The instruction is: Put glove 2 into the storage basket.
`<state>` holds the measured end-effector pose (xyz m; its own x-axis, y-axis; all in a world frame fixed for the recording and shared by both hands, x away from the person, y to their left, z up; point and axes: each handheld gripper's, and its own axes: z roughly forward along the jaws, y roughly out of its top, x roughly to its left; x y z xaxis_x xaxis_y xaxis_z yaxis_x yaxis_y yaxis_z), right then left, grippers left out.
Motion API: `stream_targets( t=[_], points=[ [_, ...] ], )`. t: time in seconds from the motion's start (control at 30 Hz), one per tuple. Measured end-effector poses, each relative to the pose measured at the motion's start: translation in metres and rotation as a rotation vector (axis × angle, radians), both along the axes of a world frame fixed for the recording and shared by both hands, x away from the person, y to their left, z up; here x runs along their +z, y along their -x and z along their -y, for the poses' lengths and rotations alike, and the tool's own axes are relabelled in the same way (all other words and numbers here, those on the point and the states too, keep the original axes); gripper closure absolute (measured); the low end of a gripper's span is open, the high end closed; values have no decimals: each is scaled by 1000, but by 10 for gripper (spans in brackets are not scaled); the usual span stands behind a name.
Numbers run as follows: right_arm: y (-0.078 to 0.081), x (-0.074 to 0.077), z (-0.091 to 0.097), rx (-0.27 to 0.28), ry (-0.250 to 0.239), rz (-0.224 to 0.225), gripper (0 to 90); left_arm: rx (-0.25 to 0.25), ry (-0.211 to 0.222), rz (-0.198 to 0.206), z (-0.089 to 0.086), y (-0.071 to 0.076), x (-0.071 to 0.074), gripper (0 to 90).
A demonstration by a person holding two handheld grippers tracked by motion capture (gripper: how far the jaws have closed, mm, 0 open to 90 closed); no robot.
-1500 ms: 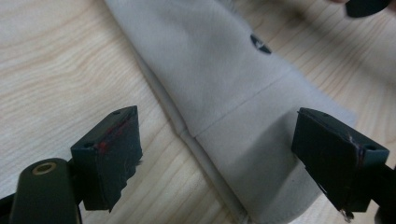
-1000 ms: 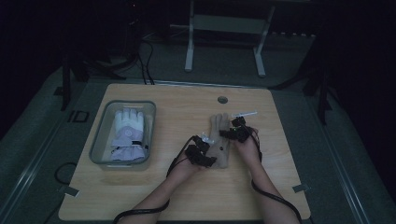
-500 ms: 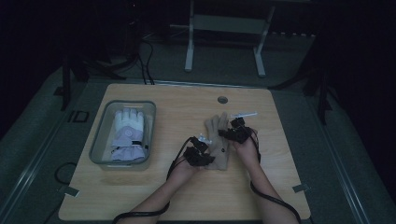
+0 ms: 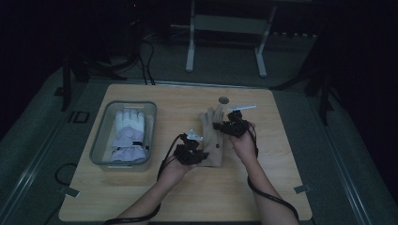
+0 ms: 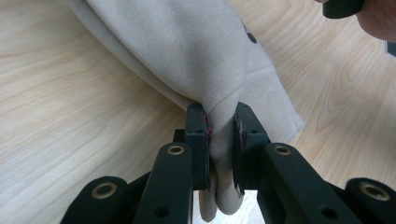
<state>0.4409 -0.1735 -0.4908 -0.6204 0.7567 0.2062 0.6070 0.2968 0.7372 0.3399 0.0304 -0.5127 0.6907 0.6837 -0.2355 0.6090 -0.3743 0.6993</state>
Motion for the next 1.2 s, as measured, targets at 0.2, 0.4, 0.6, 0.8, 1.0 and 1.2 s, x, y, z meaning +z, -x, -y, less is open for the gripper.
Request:
stream_targets(
  t=[0.2, 0.4, 0.6, 0.8, 1.0, 1.2],
  points=[
    [0, 18, -15, 22, -10, 21, 743, 29, 10, 14, -18, 3, 15, 799],
    [0, 39, -37, 49, -7, 49, 742, 53, 23, 34, -36, 6, 28, 799],
    [-3, 57, -62, 93, 14, 71, 742, 90, 28, 53, -56, 11, 40, 799],
    [-3, 76, -90, 134, 20, 103, 742, 129, 24, 74, -85, 15, 56, 799],
    [-2, 88, -111, 159, 17, 117, 743, 160, 20, 76, -107, 18, 64, 799],
    [-4, 100, -150, 214, 12, 128, 742, 206, 12, 87, -136, 26, 74, 799]
  ],
)
